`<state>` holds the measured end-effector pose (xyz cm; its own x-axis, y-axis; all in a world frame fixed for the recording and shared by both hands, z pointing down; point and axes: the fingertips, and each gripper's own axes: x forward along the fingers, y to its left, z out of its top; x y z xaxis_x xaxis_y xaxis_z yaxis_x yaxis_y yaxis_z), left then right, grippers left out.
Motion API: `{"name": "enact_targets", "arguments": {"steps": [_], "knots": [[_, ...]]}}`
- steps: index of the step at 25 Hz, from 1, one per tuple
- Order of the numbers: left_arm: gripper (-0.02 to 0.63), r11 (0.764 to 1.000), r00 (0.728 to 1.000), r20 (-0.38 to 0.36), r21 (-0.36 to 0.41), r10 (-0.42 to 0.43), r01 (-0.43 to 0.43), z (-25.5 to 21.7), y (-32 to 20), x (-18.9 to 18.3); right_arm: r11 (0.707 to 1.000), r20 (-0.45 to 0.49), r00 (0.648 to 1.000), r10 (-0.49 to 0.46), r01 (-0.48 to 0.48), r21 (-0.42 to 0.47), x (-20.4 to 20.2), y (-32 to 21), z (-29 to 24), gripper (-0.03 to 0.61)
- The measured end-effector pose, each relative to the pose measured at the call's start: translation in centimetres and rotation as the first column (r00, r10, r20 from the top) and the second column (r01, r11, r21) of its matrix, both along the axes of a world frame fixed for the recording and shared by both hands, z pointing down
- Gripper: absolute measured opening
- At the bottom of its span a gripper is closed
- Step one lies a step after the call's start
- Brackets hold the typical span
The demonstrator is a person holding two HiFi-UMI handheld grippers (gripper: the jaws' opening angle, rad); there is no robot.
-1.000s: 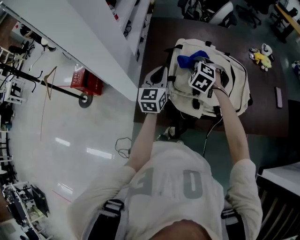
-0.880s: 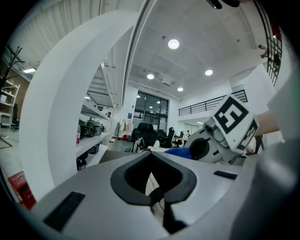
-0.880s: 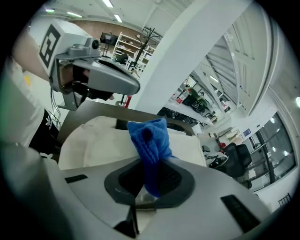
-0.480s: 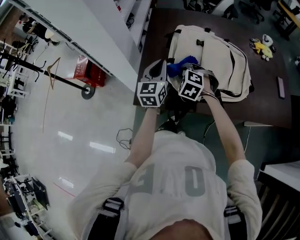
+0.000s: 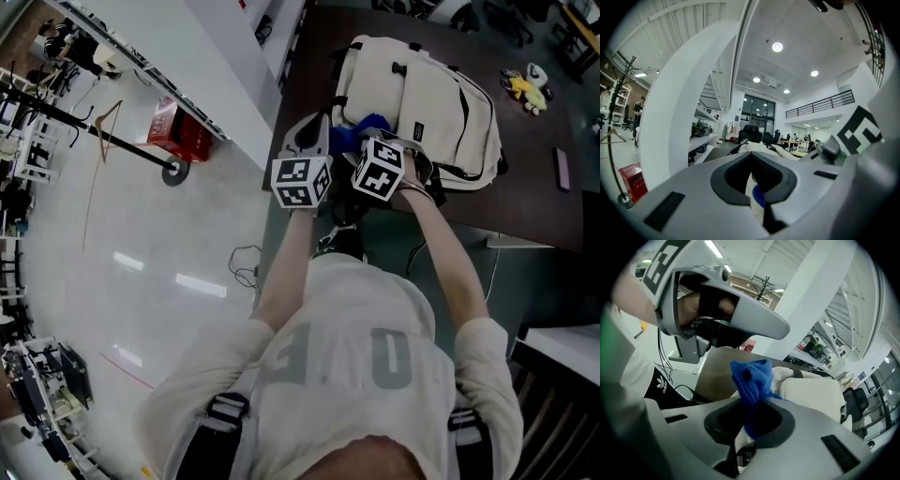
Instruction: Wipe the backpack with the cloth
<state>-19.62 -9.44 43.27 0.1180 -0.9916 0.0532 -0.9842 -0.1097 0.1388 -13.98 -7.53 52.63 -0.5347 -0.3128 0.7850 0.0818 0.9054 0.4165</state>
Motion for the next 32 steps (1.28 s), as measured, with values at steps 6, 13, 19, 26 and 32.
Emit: {"name": "enact_targets", "arguments": {"steps": [6, 13, 19, 26, 32], "knots": [[0.003, 1.000, 1.000, 0.005, 0.016, -0.005, 0.005, -0.7, -0.1, 0.2, 1.000, 0.018, 1.000, 0.001, -0.001, -0.012, 0.1, 0.8, 0.0, 0.041], [0.005, 1.000, 1.000, 0.014, 0.015, 0.023, -0.023, -1.0, -2.3, 1.0, 0.997, 0.052, 0.998, -0.024, 0.028, -0.068, 0.2, -0.1, -2.0, 0.041], [0.005, 0.993, 0.995, 0.029, 0.076, 0.091, -0.093, -4.7, -7.9, 3.2, 0.990, 0.160, 0.984, 0.077, -0.094, 0.102, 2.0, -11.2, -11.7, 0.041], [0.004, 0.981, 0.982, 0.017, 0.053, 0.185, -0.186, -4.4, -14.4, 6.3, 0.942, 0.153, 0.947, 0.284, -0.305, 0.141, 6.7, -26.7, -15.4, 0.041], [0.003, 0.972, 0.970, 0.060, -0.024, 0.235, -0.234, -1.4, -16.7, 7.6, 0.938, -0.017, 0.947, 0.319, -0.314, 0.144, 7.1, -34.0, -9.8, 0.041]]}}
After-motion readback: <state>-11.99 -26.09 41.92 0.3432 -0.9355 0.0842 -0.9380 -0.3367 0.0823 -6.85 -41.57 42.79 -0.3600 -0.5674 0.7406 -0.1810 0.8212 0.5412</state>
